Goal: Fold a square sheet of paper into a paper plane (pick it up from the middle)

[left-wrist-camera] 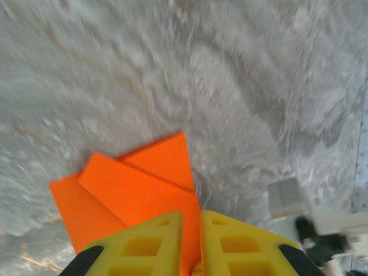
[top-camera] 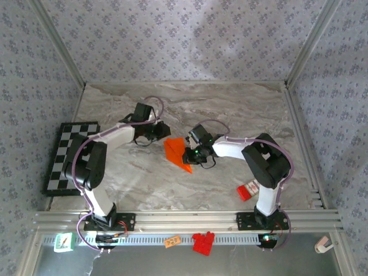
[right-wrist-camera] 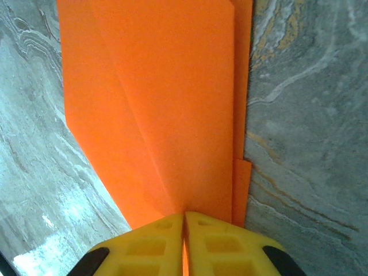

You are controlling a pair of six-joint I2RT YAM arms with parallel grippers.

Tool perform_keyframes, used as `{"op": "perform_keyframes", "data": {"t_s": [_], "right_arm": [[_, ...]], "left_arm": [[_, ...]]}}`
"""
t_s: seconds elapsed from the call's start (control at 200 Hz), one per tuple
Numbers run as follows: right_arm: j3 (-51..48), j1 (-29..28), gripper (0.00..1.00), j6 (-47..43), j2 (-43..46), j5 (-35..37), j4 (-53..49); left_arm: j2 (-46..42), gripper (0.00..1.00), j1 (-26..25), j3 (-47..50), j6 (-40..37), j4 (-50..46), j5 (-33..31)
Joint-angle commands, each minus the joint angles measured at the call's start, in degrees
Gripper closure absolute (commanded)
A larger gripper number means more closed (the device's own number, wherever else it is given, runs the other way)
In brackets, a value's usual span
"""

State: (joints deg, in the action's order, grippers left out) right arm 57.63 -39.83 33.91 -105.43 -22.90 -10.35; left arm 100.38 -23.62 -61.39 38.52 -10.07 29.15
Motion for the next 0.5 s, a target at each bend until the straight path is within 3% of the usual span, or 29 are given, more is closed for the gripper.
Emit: {"op": "perform_keyframes", "data": {"t_s": [0.0,0.175,0.365,0.495], "right_arm": [[-1.5,0.8,0.88,0.3,0.2,1.3,-3.9],[-2.0,1.0,0.88,0.1,1.1,-0.3,-2.2],[-1.3,1.0,0.87,1.0,4.9,-2.7,0.1],[-1.7,1.0,0.86,1.7,8.6,-0.1,2.7]], "left_arm": [[3.5,0.86,-1.6,1.1,2.3,2.0,2.7],[7.5,0.87,-2.5,0.6,2.7,1.9,0.9],[10.6,0.89,-2.7,-1.5,2.6,-4.6,-4.5],[11.4,0.90,-3.0,-2.3,2.2,-7.9,-7.3]]}}
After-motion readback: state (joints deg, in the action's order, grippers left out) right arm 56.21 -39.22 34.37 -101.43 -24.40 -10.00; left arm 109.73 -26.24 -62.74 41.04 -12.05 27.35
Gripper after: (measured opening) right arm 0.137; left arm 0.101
